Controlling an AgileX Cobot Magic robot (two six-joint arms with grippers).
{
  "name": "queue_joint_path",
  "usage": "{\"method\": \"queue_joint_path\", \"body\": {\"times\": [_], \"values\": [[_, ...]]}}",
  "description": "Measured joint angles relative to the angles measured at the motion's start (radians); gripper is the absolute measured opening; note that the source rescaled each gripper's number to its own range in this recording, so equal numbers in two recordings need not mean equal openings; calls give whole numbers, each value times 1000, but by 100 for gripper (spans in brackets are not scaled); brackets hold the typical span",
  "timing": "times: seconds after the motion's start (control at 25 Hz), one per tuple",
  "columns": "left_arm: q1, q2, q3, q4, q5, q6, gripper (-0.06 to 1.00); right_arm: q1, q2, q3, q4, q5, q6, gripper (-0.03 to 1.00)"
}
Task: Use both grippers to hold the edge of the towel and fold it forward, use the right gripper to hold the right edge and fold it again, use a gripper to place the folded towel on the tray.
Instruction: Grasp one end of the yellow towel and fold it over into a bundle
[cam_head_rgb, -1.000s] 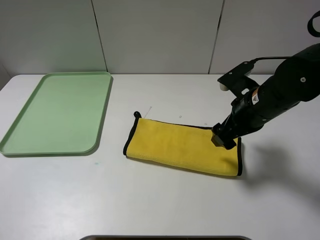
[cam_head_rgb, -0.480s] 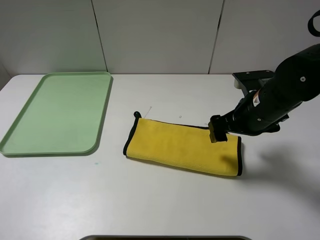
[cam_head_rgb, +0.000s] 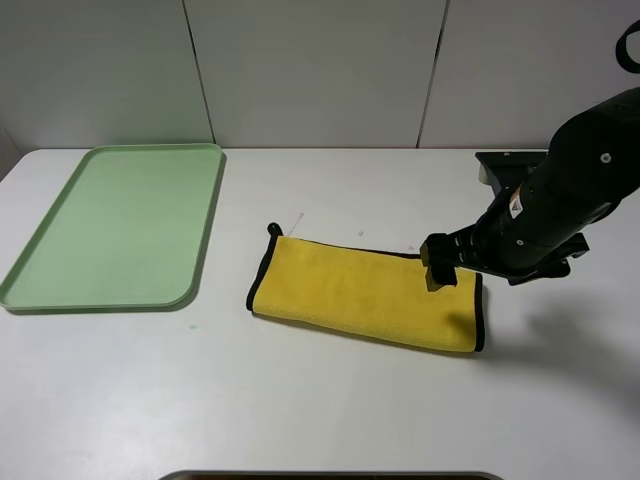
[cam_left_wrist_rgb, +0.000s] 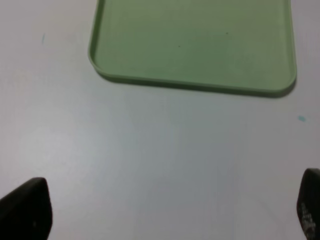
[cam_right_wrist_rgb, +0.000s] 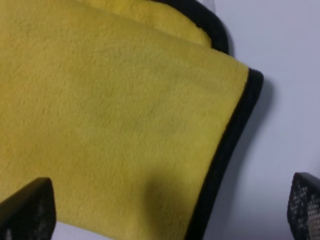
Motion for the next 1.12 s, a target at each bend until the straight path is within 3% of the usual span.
{"method": "queue_joint_path", "body": {"times": [0.84,1.12], "values": [[1,0,0,0,0,0,98,-26,103,-1,-31,-38,67,100],[1,0,0,0,0,0,98,-81,153,-1,-65,-67,90,100]]}}
